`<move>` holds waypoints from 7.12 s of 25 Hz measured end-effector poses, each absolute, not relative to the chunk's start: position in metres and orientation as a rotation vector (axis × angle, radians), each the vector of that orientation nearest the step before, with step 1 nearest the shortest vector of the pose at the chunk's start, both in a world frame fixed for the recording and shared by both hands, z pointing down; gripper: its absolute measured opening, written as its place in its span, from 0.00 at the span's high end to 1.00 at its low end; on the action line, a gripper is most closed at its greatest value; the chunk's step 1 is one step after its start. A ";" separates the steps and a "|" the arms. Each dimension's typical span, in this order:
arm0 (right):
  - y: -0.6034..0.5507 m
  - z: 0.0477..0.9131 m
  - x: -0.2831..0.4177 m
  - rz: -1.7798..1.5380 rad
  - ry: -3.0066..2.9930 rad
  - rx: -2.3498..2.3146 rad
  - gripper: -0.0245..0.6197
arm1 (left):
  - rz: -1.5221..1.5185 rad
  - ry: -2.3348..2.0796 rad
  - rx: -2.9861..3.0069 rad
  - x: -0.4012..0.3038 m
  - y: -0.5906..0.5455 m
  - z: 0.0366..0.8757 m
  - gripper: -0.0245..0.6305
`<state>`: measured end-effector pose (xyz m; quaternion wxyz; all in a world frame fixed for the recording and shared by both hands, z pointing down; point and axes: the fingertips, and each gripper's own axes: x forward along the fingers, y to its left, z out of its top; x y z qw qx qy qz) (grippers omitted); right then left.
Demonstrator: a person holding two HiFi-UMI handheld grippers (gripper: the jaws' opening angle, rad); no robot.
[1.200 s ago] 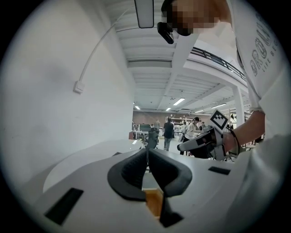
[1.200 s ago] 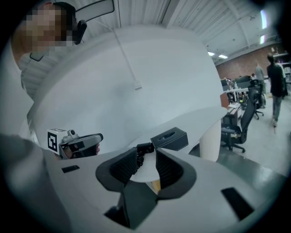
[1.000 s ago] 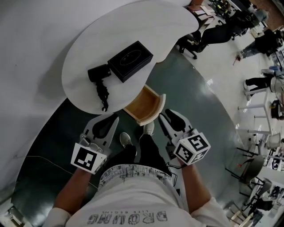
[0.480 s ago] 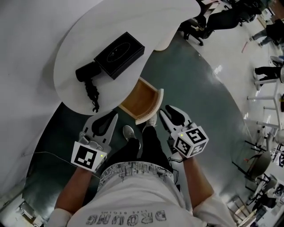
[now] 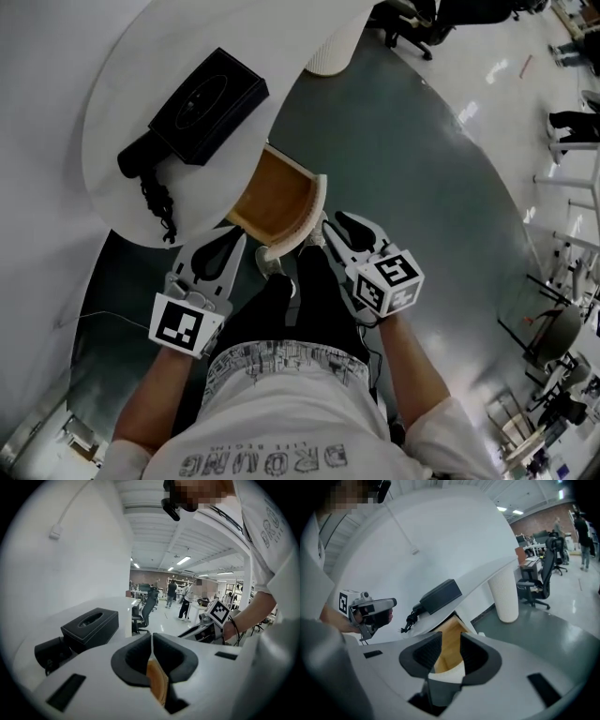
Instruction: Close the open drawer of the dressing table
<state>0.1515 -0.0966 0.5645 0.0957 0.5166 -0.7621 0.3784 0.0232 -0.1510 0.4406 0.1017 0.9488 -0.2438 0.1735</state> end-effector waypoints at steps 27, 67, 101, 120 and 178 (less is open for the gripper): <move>-0.051 0.776 0.124 1.554 -2.134 1.432 0.77 | 0.732 -0.518 2.689 0.045 -0.115 0.561 0.91; -0.157 0.782 0.054 1.577 -2.276 1.228 0.79 | 0.643 -0.903 2.660 -0.038 -0.163 0.538 0.91; -0.259 0.778 -0.018 1.623 -2.413 1.166 0.78 | 0.550 -1.174 2.638 -0.106 -0.176 0.497 0.91; -0.206 0.676 0.008 1.470 -2.376 1.158 0.72 | 0.429 -1.140 2.688 -0.101 -0.171 0.429 0.91; -0.180 0.278 -0.030 0.692 -2.856 1.169 0.89 | -0.055 -1.285 2.835 -0.143 -0.177 0.254 0.91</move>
